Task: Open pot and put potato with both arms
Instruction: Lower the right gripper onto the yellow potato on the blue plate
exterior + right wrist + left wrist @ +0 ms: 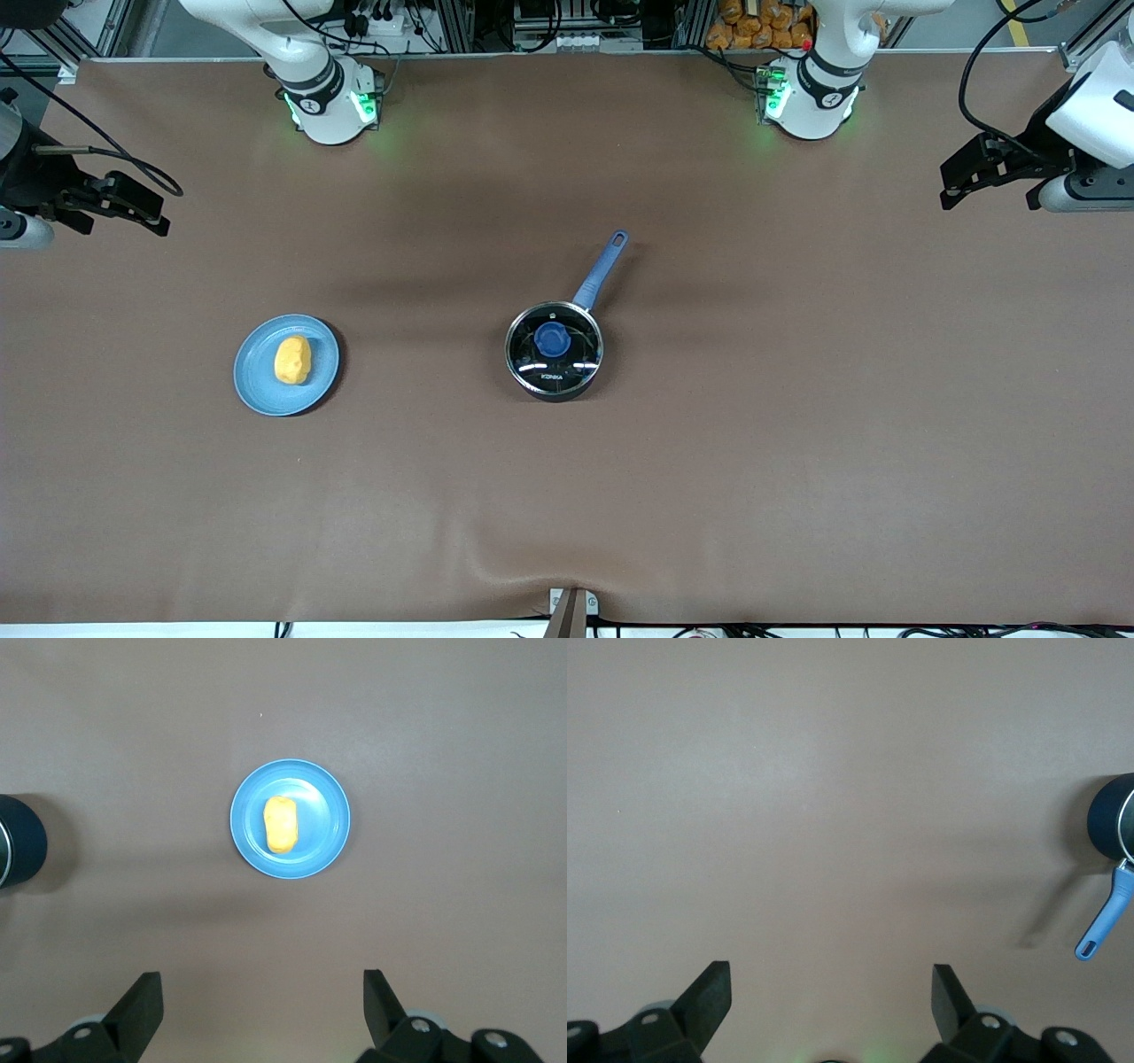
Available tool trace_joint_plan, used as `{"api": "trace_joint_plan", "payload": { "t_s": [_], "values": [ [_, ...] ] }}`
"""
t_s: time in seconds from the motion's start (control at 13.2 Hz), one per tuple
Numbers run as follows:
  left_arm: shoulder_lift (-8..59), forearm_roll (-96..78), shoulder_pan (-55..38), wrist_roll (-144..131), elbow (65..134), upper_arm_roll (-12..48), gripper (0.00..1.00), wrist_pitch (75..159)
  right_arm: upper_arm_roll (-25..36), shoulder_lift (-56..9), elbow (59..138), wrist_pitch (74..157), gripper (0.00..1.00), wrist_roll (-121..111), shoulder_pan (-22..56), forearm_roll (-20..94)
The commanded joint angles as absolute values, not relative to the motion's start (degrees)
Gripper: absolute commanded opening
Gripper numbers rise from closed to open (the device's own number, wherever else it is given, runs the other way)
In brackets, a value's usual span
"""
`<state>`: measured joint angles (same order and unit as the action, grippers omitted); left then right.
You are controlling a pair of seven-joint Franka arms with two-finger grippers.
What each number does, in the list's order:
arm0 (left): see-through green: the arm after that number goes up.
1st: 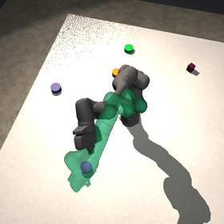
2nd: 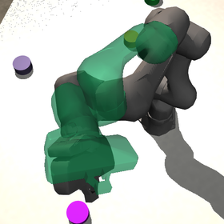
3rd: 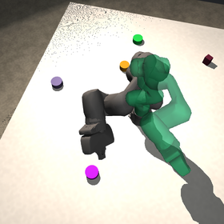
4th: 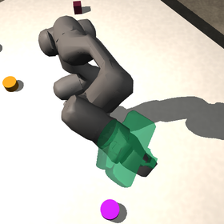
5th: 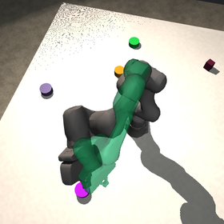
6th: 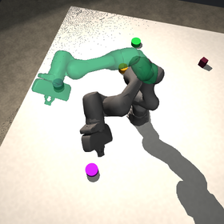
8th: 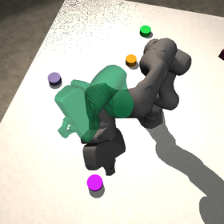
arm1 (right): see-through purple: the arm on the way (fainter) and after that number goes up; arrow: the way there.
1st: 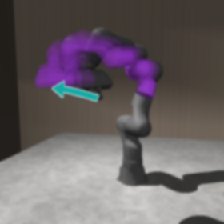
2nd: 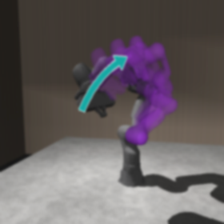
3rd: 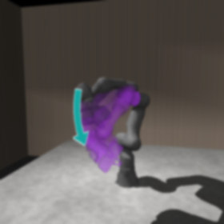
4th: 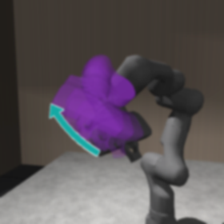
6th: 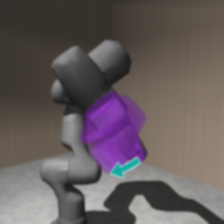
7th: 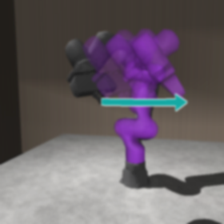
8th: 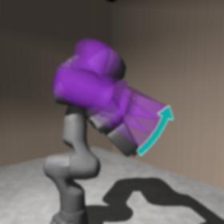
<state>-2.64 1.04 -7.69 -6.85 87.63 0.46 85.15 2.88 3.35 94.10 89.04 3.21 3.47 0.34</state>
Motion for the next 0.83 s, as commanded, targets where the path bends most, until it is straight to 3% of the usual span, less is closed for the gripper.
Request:
{"api": "trace_joint_plan", "payload": {
  "t_s": [0.0,0.3,0.75],
  "values": [
    [-1.85,0.79,-7.56,-7.47,86.31,0.79,1.0,84.64,2.64,2.64,93.42,88.5,1.0,3.08,2.64,0.62],
    [-1.58,0.7,-7.38,-7.47,86.31,0.79,1.0,84.64,2.64,-0.96,96.22,93.4,1.0,2.9,1.94,0.62],
    [-1.58,0.79,-7.38,-7.38,86.31,0.79,1.0,84.64,2.55,-2.63,114.32,120.1,1.0,1.85,2.11,0.62]
  ]
}}
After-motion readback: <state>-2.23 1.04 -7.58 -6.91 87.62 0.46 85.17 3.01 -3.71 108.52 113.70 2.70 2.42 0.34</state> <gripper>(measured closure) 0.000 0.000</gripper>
